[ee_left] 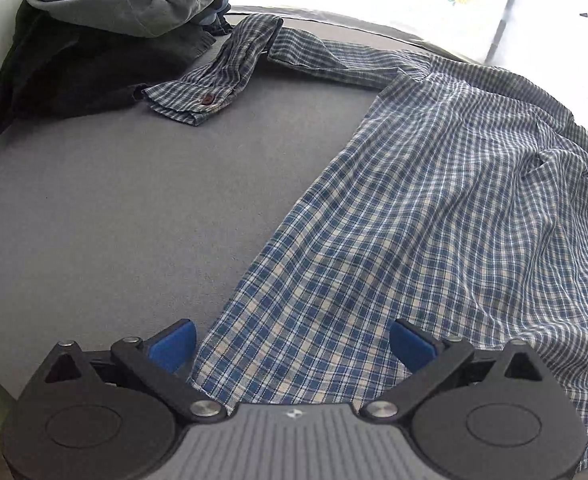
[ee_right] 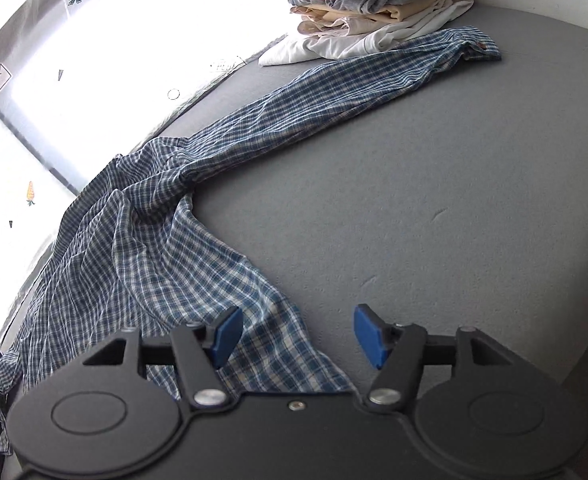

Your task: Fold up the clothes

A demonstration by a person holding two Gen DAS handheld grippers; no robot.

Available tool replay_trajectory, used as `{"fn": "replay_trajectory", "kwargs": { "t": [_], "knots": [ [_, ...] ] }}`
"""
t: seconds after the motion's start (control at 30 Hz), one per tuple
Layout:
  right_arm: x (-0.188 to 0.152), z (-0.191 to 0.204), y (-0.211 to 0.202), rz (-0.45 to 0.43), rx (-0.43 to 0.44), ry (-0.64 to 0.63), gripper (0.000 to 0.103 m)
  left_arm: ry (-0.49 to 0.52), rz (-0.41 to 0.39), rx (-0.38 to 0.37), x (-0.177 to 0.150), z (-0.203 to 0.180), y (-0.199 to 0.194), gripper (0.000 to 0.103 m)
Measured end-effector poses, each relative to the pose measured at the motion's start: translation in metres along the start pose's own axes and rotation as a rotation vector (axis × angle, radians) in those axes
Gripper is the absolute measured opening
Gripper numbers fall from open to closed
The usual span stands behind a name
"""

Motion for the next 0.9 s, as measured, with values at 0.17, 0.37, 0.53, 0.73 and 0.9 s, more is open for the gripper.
{"fn": "replay_trajectory", "kwargs": {
  "t": [0.17, 0.37, 0.53, 0.73, 0.9],
  "knots": [
    [-0.013, 0.009, 0.0, 0.018, -0.059, -0.105, 0.036, 0.042, 0.003, 0.001, -0.001, -0.002, 0.003, 0.096],
    [-0.013, 0.013, 0.002, 0.053, -0.079, -0.154, 0.029, 0.013, -0.01, 0.065, 0.001, 0.009, -0.001, 0.097],
    [-0.015, 0.016, 0.003, 0.071, -0.091, -0.204, 0.029, -0.012, 0.003, 0.061, -0.008, 0.014, 0.001, 0.097],
    [-0.015, 0.02, 0.004, 0.089, -0.092, -0.272, 0.019, -0.005, -0.068, 0.082, -0.012, -0.001, -0.01, 0.044],
    [-0.005, 0.022, -0.012, 0.12, 0.065, -0.237, 0.0, -0.107, -0.101, 0.037, 0.001, 0.007, -0.027, 0.0]
  ]
}}
Point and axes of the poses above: each gripper's, at about its wrist camera, not at the fingertips, and y roughly the way its jaws point, z to its left, x to its top, the point moved 3 cm from there along y, roughly the way its jaws point, and after that the axes turned 13 degrees about y, right-handed, at the moved point
